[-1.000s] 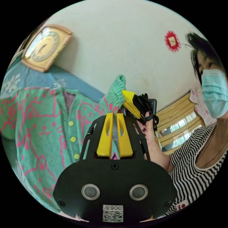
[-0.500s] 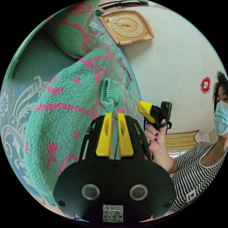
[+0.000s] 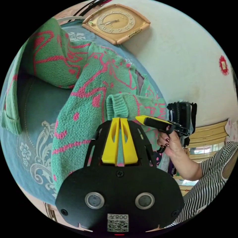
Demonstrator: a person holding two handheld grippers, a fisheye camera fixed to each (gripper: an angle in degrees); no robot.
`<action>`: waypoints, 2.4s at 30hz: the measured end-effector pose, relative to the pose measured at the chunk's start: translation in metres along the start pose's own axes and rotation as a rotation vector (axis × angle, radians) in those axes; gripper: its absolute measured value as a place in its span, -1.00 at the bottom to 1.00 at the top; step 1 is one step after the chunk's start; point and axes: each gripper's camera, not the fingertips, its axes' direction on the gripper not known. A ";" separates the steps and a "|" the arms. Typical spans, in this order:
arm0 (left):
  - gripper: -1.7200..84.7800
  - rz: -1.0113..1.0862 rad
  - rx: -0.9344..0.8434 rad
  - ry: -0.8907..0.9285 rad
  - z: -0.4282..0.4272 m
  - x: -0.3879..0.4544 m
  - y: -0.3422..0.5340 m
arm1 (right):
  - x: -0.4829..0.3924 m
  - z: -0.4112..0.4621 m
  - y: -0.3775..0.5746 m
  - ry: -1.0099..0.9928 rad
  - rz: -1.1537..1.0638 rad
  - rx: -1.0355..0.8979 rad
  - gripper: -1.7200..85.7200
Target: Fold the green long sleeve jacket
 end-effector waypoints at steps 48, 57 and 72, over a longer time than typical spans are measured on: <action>-0.87 0.387 -0.038 -0.011 0.189 0.258 -0.140 | 0.083 -0.326 0.306 0.570 0.362 0.259 -0.85; -0.91 0.722 -0.270 0.150 0.356 0.411 -0.210 | 0.109 -0.335 0.337 0.668 0.350 0.227 -0.86; -0.96 0.822 -0.284 0.034 0.423 0.454 -0.218 | 0.094 -0.427 0.393 0.587 0.405 0.437 -0.96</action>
